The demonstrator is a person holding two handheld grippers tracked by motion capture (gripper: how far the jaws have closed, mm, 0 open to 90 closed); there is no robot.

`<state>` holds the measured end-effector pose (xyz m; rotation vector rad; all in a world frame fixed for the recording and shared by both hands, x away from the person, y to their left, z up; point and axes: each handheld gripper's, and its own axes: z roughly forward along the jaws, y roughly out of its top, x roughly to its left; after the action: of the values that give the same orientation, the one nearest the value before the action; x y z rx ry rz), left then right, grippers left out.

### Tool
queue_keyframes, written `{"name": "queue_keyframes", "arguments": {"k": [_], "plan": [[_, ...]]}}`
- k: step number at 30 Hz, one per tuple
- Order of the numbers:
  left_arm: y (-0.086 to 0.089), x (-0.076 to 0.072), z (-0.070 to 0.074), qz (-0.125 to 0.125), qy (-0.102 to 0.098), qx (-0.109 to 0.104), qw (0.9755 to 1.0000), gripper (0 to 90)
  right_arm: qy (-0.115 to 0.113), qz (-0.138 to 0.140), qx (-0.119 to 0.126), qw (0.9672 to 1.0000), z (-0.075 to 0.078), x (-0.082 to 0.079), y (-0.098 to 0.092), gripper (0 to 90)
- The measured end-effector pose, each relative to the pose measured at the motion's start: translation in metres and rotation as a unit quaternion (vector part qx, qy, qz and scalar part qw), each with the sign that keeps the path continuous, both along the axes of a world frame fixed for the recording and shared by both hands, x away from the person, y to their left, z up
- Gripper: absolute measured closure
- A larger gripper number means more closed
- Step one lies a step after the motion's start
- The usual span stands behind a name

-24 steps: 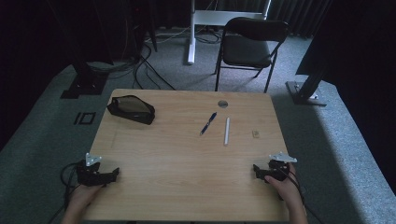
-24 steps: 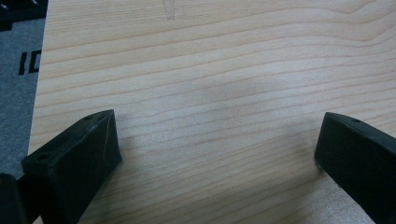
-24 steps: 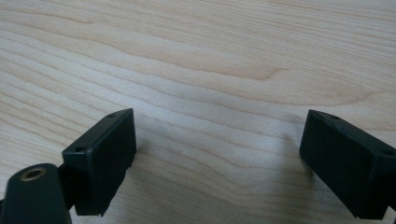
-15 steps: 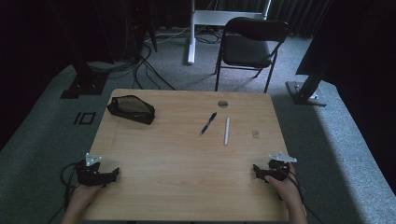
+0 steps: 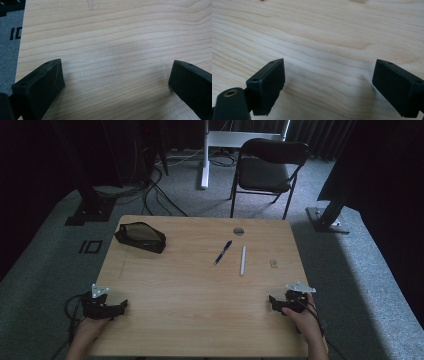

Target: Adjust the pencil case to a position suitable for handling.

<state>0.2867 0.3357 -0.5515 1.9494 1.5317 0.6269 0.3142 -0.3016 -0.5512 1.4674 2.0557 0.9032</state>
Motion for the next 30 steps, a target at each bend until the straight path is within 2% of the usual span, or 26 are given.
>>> {"name": "queue_keyframes", "arguments": {"k": [11, 20, 30], "plan": [[0.000, 0.000, 0.000, 0.000, 0.000, 0.000, 1.0000, 0.1, -0.015, 0.023, 0.005, 0.9996, 0.007, 0.007, 0.017, 10.7], [0.000, 0.000, 0.000, 0.000, 0.000, 0.000, 1.0000, 0.1, -0.016, 0.044, 0.012, 0.9988, 0.008, 0.010, 0.031, 10.7], [0.000, 0.000, 0.000, 0.000, 0.000, 0.000, 1.0000, 0.1, -0.016, 0.056, 0.034, 0.9977, 0.011, 0.014, 0.045, 10.8]]}}
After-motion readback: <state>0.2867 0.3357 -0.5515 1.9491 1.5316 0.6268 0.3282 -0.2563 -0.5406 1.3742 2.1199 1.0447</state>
